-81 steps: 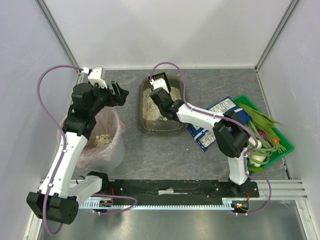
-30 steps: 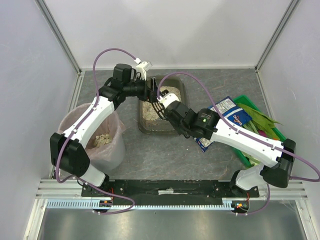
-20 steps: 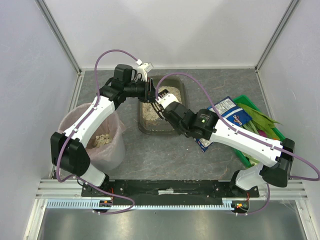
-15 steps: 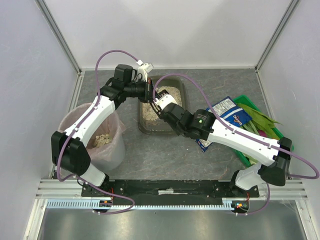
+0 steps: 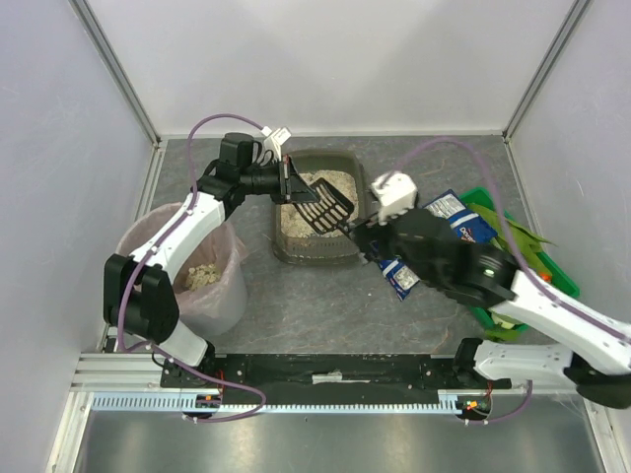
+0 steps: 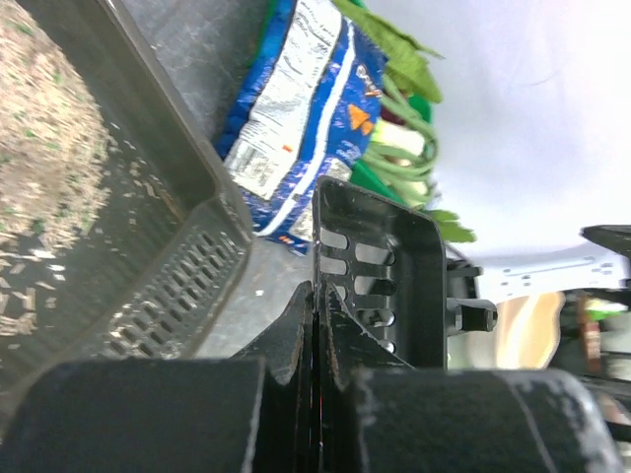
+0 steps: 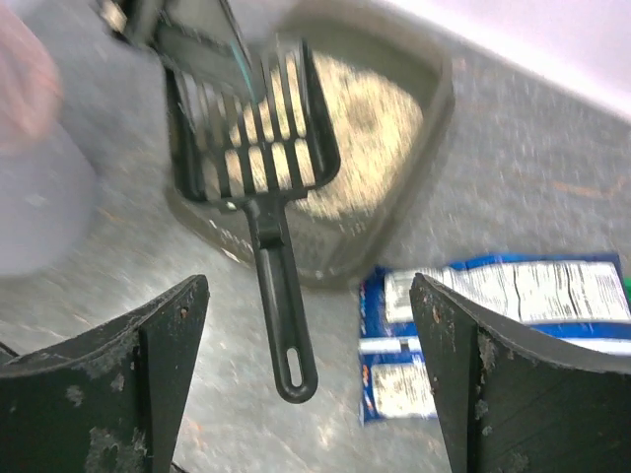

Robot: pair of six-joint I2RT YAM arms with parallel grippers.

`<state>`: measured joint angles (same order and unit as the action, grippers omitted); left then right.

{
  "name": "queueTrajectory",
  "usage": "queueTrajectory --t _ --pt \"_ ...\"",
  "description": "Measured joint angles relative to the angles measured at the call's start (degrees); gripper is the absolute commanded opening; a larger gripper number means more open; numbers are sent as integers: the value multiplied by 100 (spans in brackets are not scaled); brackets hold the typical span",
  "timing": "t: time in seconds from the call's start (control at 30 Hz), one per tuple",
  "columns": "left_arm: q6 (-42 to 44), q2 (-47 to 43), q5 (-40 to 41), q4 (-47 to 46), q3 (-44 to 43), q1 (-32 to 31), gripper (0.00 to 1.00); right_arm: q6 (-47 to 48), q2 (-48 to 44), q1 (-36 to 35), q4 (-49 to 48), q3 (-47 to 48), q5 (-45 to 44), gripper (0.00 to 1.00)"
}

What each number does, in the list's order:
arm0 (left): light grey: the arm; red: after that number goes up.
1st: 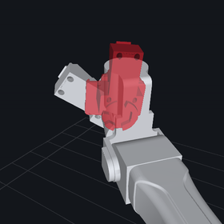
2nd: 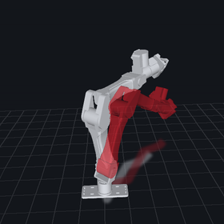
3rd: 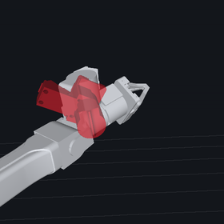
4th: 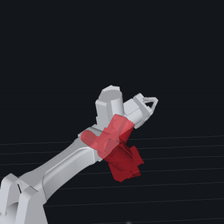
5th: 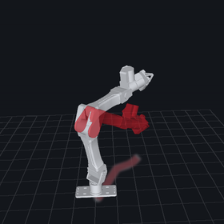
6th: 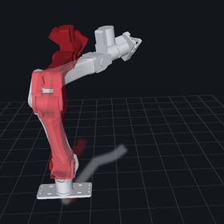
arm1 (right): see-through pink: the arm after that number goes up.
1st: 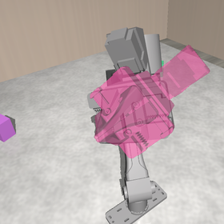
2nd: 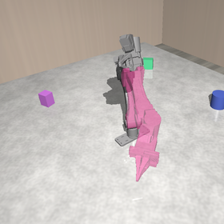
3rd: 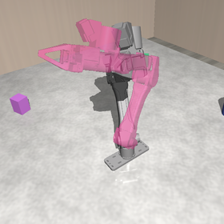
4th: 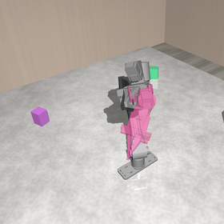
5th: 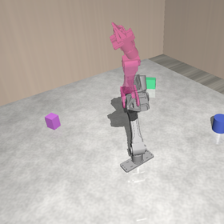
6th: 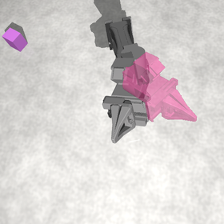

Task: Clean the litter box

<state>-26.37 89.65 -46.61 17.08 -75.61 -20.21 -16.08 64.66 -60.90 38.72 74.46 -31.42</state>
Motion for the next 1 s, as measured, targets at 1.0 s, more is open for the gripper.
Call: queueTrajectory --t 1.0 --pt "-2695 4 -1436 -2203 776 603 2 863 -997 -120 -2730 -1657 837 60"
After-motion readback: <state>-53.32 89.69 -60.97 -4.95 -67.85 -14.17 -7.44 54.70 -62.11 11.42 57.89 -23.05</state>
